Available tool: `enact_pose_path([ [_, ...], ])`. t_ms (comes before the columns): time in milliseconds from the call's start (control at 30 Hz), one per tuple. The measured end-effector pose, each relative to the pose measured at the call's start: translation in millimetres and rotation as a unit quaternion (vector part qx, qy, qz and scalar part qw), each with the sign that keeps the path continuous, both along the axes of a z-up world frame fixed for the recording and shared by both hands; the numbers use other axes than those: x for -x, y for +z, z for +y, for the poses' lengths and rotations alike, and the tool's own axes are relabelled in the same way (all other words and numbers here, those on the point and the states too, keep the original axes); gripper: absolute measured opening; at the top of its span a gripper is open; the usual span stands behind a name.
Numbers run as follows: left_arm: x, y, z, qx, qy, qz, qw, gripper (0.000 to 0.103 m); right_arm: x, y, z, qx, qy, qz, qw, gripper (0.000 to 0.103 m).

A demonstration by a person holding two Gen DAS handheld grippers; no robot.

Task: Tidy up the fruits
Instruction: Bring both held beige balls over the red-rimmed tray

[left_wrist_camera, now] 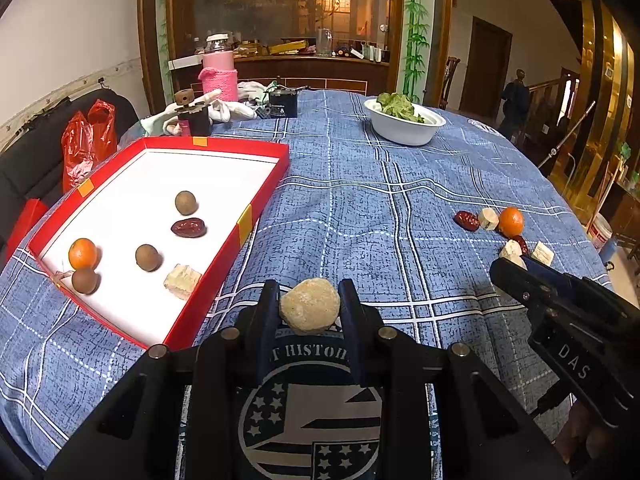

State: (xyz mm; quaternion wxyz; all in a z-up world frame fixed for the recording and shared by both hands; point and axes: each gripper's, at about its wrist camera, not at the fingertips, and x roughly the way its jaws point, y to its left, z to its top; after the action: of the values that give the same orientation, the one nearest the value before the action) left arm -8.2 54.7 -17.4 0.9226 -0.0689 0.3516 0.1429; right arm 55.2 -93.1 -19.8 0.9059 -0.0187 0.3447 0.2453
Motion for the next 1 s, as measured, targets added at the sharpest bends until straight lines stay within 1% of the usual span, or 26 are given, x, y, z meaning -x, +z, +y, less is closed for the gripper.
enact_pose_path([
  [233,2.6,0.1,1.8,0.003,0.000,-0.001,1.0000,0.027,3.5,1.0,3.7,0.017,-0.002,-0.009,1.000,0.030],
  [433,9.0,0.4,12.8,0.010,0.009,0.001,0.9999,0.027,10.9,4.7,15.2,0.031,0.011,-0.011,0.999,0.030],
  [600,17.7,5.9,31.5,0.019,0.027,-0.003,0.9994,0.027,15.6,8.8,33.9,0.045,0.030,-0.012,0.998,0.030],
  [833,24.7,16.5,57.5,0.017,0.059,-0.009,0.9981,0.028,17.2,13.9,59.8,0.055,0.054,-0.013,0.997,0.030],
  [1000,25.7,21.2,85.2,0.015,0.092,-0.006,0.9957,0.028,15.5,20.2,79.5,0.060,0.073,-0.018,0.995,0.030],
])
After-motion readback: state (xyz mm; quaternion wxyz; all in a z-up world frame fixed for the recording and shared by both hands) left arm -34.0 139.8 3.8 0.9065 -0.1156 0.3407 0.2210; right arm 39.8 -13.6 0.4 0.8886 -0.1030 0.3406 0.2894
